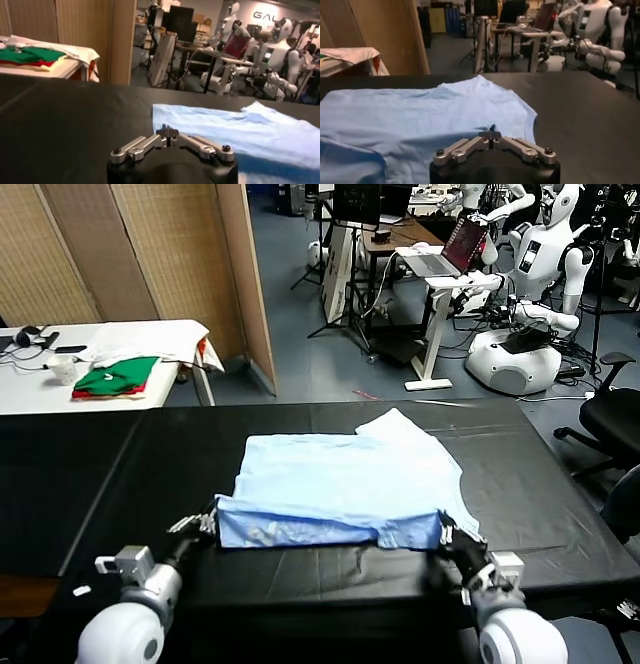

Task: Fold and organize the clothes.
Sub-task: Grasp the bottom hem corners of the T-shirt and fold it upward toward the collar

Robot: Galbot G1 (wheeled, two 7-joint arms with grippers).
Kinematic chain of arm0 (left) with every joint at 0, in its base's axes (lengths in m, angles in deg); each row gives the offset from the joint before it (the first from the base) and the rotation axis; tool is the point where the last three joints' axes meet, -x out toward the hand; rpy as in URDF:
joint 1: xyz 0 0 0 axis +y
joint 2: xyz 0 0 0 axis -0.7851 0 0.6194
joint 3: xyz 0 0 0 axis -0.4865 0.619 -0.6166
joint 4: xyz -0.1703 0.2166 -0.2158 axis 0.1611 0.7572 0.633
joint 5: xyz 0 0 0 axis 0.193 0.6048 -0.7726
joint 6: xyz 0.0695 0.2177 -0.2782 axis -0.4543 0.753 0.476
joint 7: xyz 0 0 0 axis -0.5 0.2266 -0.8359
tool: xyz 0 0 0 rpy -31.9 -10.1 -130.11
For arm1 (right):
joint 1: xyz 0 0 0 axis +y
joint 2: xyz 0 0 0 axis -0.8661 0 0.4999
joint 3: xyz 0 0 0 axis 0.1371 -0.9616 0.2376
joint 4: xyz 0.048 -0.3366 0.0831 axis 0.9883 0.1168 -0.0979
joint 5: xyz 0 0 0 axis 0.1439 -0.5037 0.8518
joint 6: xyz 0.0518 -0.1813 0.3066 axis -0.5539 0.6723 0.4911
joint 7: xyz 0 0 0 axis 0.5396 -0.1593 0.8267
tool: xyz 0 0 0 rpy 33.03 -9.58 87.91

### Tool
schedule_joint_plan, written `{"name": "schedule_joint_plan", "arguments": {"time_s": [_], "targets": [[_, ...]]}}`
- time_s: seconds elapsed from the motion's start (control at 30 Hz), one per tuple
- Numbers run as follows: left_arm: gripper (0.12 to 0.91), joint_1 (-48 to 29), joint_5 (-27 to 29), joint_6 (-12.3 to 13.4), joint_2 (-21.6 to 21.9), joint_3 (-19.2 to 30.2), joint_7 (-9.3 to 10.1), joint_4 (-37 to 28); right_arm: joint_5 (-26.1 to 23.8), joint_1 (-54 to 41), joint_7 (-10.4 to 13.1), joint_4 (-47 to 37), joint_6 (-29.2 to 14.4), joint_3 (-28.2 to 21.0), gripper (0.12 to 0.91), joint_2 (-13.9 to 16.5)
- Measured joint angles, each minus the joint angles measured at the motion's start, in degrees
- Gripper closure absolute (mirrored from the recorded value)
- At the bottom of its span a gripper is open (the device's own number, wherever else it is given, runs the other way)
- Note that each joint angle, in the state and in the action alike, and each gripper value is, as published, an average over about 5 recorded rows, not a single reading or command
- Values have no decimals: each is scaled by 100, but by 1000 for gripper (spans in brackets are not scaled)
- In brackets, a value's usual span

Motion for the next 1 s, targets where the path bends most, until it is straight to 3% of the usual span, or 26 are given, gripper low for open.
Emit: {"name": "schedule_joint_plan", "arguments": {"time_s": [0.2, 0.43, 0.53, 0.63, 0.83, 0.9, 1.0], "targets": [[884, -264, 163, 23, 40, 162, -31, -359, -237, -200, -52, -276, 19, -200, 885, 79], [884, -465, 385, 53, 48, 361, -39, -655, -190, -172, -186, -242, 92, -186, 872, 118], [872, -534, 411, 40, 44, 424, -56, -749, -142, -71, -281, -101, 197, -107, 762, 133], [764, -549, 398, -3, 14, 437, -88, -758, -131, 86, -376, 114, 321, 0, 574, 165], [394, -396, 368, -102, -31, 358, -42, -575, -142, 580, -440, 629, 417, 240, 214, 167], [266, -298, 376, -133, -46, 305, -29, -477, -99, 769, -441, 759, 401, 344, 148, 147], [151, -97, 383, -162, -86, 226, -20, -300, 20, 1037, -441, 863, 380, 515, 122, 117]]}}
